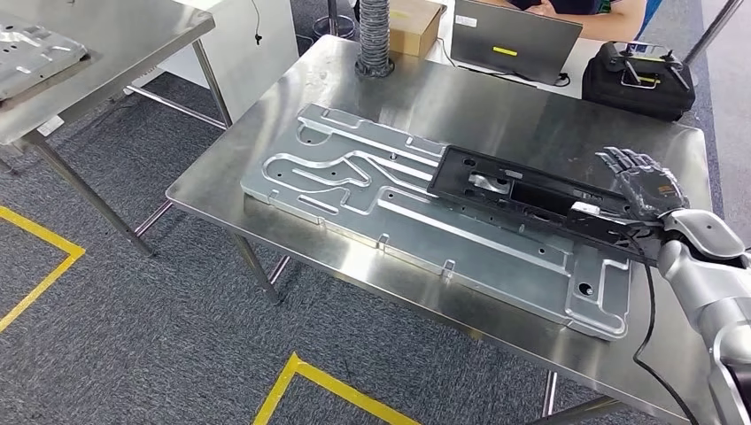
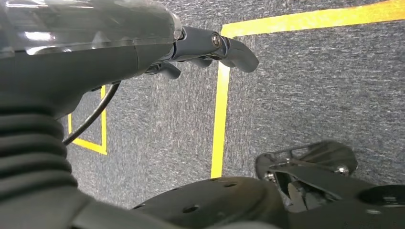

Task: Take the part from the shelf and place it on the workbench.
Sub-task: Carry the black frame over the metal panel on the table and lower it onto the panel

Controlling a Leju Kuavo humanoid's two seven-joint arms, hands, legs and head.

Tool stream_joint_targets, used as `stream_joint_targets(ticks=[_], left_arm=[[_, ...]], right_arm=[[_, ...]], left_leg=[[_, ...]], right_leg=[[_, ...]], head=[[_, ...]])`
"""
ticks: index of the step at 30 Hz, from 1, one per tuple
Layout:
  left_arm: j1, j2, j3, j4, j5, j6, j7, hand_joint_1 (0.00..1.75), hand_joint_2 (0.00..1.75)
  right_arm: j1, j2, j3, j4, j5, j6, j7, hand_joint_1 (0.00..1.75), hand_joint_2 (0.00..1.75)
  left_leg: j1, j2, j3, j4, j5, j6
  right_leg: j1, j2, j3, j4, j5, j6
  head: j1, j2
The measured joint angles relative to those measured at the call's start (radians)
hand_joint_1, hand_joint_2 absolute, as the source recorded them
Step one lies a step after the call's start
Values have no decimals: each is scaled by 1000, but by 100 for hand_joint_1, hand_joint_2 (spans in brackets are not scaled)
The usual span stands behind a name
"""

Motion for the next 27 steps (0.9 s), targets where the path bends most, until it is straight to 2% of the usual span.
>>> stream_joint_targets(ticks=[1, 2, 3, 5, 6, 9, 10, 11, 12, 14, 15, 16, 17, 19, 20, 21, 23, 25, 26, 27], left_arm=[[1, 0, 0, 0, 1, -2, -1, 0, 0], [2, 0, 0, 0, 3, -5, -2, 0, 0], [2, 0, 1, 0, 4, -7, -2, 0, 0], [2, 1, 1, 0, 9, -9, -2, 0, 0], [2, 1, 2, 0, 11, -10, -2, 0, 0], [4, 1, 5, 0, 15, -11, 2, 0, 0], [5, 0, 6, 0, 16, -12, 4, 0, 0], [4, 0, 7, 0, 16, -13, 6, 0, 0], [4, 0, 8, 0, 16, -14, 8, 0, 0], [5, 0, 9, 0, 17, -18, 11, 0, 0], [5, 0, 10, 0, 17, -21, 13, 0, 0], [6, 0, 10, 0, 18, -23, 15, 0, 0], [6, 0, 10, 0, 18, -25, 18, 0, 0], [6, 0, 12, 0, 20, -27, 22, 0, 0], [6, 0, 14, 0, 22, -28, 24, 0, 0], [7, 0, 16, 0, 23, -29, 24, 0, 0], [8, 0, 20, 0, 26, -30, 24, 0, 0], [10, 0, 25, 0, 31, -31, 22, 0, 0], [11, 0, 27, 0, 33, -30, 22, 0, 0], [11, 0, 29, 0, 35, -31, 21, 0, 0]], right_arm=[[-5, -7, 0, -7, 2, 10, -3, 0, 0], [-13, -16, 0, -16, 4, 21, -5, 0, 0], [-23, -26, 0, -27, 4, 33, -7, 0, 0], [-47, -47, 0, -49, 4, 57, -11, 0, 0], [-59, -58, 0, -60, 4, 65, -12, 0, 0], [-85, -92, 0, -86, 1, 79, -9, 0, 0], [-89, -106, 0, -94, -1, 80, -3, 0, 0], [-93, -120, -1, -102, -4, 81, 4, 0, 0], [-96, -135, -3, -108, -6, 81, 12, 0, 0], [-99, -163, -5, -112, -9, 83, 26, 0, 0], [-99, -177, -6, -113, -11, 84, 34, 0, 0], [-97, -191, -8, -113, -14, 84, 42, 0, 0], [-96, -208, -12, -112, -18, 84, 51, 0, 0], [-95, -252, -26, -111, -35, 78, 61, 0, 0], [-93, -276, -36, -109, -49, 72, 62, 0, 0], [-86, -300, -49, -107, -68, 63, 63, 0, 0], [-50, -347, -85, -103, -121, 37, 62, 0, 0], [20, -394, -141, -102, -192, 2, 51, 0, 0], [68, -416, -178, -104, -230, -16, 44, 0, 0], [134, -439, -224, -112, -269, -34, 39, 0, 0]], left_leg=[[3, 1, -2, 5, 8, -2], [5, 1, 18, -32, 34, -4], [7, 2, 52, -99, 70, -4], [8, 1, 118, -230, 117, 2], [7, 1, 132, -263, 124, 7], [3, 0, 134, -278, 128, 29], [4, 0, 134, -282, 132, 36], [5, -1, 134, -286, 136, 42], [6, -1, 133, -289, 138, 47], [3, -2, 132, -289, 139, 51], [2, -2, 132, -288, 139, 52], [0, -2, 132, -288, 138, 53], [-1, -2, 132, -287, 138, 53], [-4, -6, 133, -285, 136, 53], [-6, -9, 132, -284, 136, 51], [-8, -12, 131, -283, 136, 47], [-8, -16, 128, -282, 138, 40], [-8, -16, 126, -277, 129, 31], [-8, -13, 120, -259, 110, 26], [-8, -9, 107, -221, 78, 21]], right_leg=[[0, 0, 0, 2, -1, 1], [-1, 0, 0, 5, -2, 3], [-3, 0, -1, 9, -4, 7], [-2, 1, -4, 17, -9, 17], [0, 2, -6, 20, -10, 22], [-2, 2, -10, 18, -7, 41], [-4, 2, -13, 25, -15, 46], [-6, 2, -23, 50, -33, 50], [-6, 3, -44, 98, -63, 53], [-5, 5, -106, 234, -128, 56], [-5, 5, -131, 288, -144, 57], [-5, 5, -140, 305, -141, 57], [-5, 5, -128, 280, -119, 55], [-4, 4, -62, 142, -52, 48], [-1, 4, -31, 77, -28, 44], [2, 3, -12, 35, -16, 40], [9, 1, -6, 16, -13, 35], [5, -5, -3, 9, -8, 26], [3, -9, -2, 5, -5, 20], [1, -15, -1, 1, -2, 15]], head=[[0, 0], [0, 0], [0, 0], [0, 0], [0, 0], [0, 0], [0, 0], [0, 0], [0, 0], [0, 0], [0, 0], [0, 0], [0, 0], [0, 0], [0, 0], [0, 0], [0, 0], [0, 0], [0, 0], [0, 0]])
